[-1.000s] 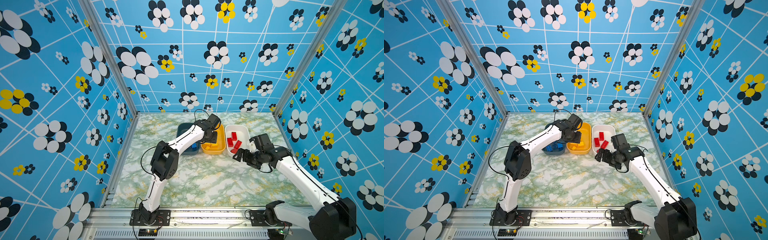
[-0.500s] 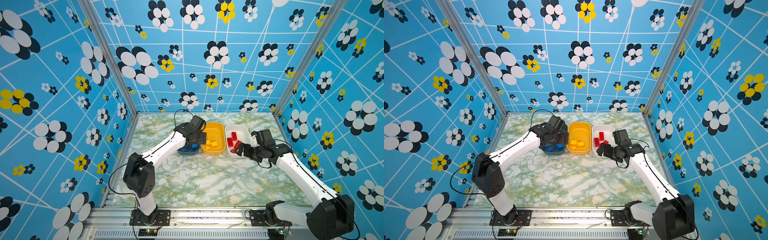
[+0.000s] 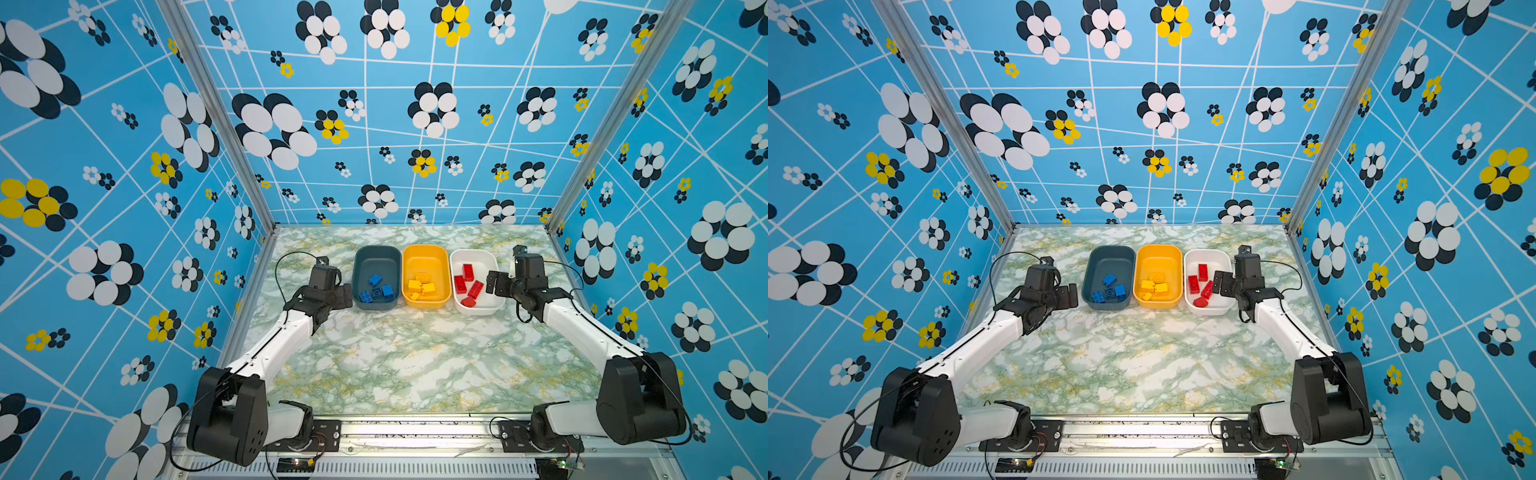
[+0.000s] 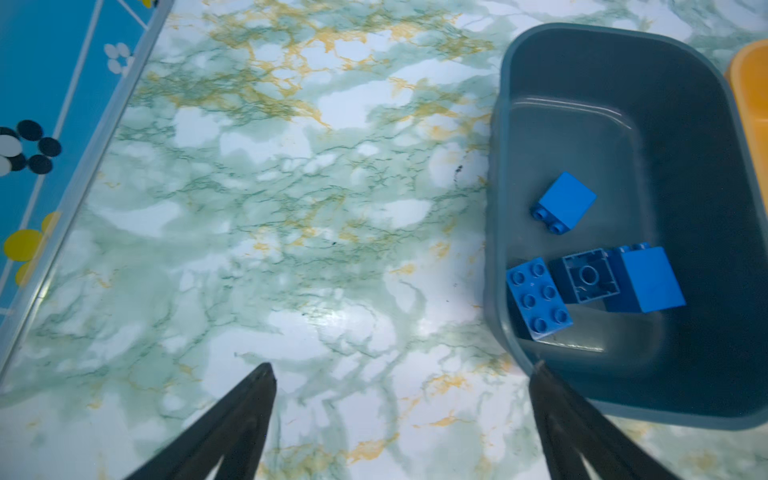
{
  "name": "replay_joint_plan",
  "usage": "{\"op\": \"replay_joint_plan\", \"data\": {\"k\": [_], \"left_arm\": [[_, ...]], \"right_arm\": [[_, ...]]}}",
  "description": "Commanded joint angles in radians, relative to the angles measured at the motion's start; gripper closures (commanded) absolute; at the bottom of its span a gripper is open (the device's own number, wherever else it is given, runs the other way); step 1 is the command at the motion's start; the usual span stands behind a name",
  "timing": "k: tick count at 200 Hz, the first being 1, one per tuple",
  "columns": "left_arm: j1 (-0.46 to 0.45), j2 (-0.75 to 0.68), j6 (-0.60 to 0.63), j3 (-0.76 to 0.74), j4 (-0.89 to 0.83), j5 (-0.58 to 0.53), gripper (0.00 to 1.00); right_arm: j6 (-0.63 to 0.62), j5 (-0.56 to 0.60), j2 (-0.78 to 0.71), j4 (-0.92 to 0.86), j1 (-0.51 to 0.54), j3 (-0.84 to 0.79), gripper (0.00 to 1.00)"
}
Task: Sort the legos into containers by color
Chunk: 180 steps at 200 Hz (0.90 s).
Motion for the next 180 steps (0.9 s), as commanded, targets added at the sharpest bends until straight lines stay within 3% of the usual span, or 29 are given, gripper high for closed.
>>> {"op": "replay_joint_plan", "data": {"k": [1,49,73,108,153,180], "left_arm": [[0.070,-0.072,0.107,-0.097,0.210,0.010,0.04],[0.183,-0.127,0.197,-0.332,0.535,0.064,0.04],[0.209,-0.066,0.205,-0.373,0.699,0.097,0.05],[0.224,0.057,0.188,-0.392,0.874,0.185,0.07],[0.224,0.223,0.168,-0.415,1.124,0.200,0.07],[0.218,0.238,0.170,-0.409,1.124,0.194,0.06]], "right_arm": [[-0.104,0.085,-0.001,0.258,-0.014,-0.098,0.01],[-0.147,0.105,-0.005,0.603,-0.098,-0.326,0.01],[-0.156,0.109,0.017,0.755,-0.106,-0.401,0.01],[-0.154,0.095,0.007,0.732,-0.107,-0.397,0.01],[-0.135,0.113,0.006,0.790,-0.107,-0.422,0.01],[-0.128,0.126,0.015,0.808,-0.107,-0.427,0.01]]}}
